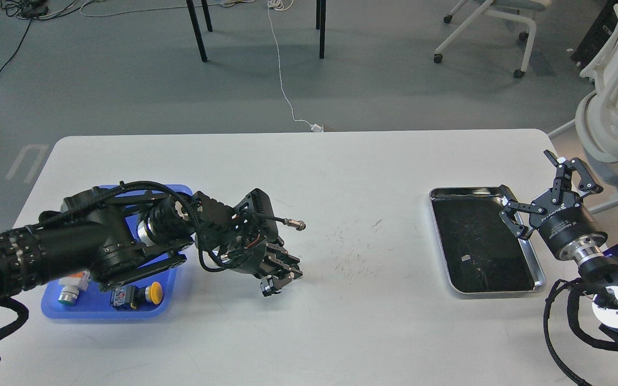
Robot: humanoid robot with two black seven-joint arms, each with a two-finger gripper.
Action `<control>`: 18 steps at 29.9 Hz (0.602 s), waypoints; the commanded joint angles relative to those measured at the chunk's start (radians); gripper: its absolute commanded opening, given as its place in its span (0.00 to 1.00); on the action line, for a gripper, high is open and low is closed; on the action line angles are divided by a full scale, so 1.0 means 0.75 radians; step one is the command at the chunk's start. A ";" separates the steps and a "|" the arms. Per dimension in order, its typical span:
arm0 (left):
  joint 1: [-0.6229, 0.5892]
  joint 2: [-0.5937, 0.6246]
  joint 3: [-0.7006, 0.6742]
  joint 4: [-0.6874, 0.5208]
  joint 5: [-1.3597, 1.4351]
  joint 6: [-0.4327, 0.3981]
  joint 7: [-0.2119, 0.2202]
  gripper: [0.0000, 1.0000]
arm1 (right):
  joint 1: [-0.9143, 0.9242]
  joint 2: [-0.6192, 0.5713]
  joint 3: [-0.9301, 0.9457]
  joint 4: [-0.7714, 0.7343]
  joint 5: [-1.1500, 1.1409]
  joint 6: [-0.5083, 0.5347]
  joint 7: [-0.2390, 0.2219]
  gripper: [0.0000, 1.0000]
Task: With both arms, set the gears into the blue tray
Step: 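Carry the gear with the left gripper down into the blue tray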
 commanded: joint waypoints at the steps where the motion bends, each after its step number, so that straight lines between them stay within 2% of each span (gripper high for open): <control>1: -0.055 0.206 -0.051 -0.184 0.000 0.000 0.001 0.12 | 0.009 0.000 0.000 0.000 0.000 0.002 0.000 0.97; 5: -0.055 0.503 -0.088 -0.297 -0.038 0.002 0.001 0.13 | 0.009 0.014 -0.002 0.000 -0.002 0.002 0.000 0.97; 10: 0.014 0.796 -0.071 -0.297 -0.090 0.013 0.001 0.13 | 0.007 0.016 -0.004 0.004 -0.004 0.002 0.000 0.97; 13: 0.145 0.861 -0.090 -0.285 -0.094 0.055 0.001 0.14 | 0.007 0.016 -0.004 0.004 -0.002 0.004 0.000 0.97; 18: 0.253 0.851 -0.096 -0.189 -0.082 0.088 0.001 0.15 | 0.009 0.016 -0.008 0.010 -0.004 0.004 0.000 0.97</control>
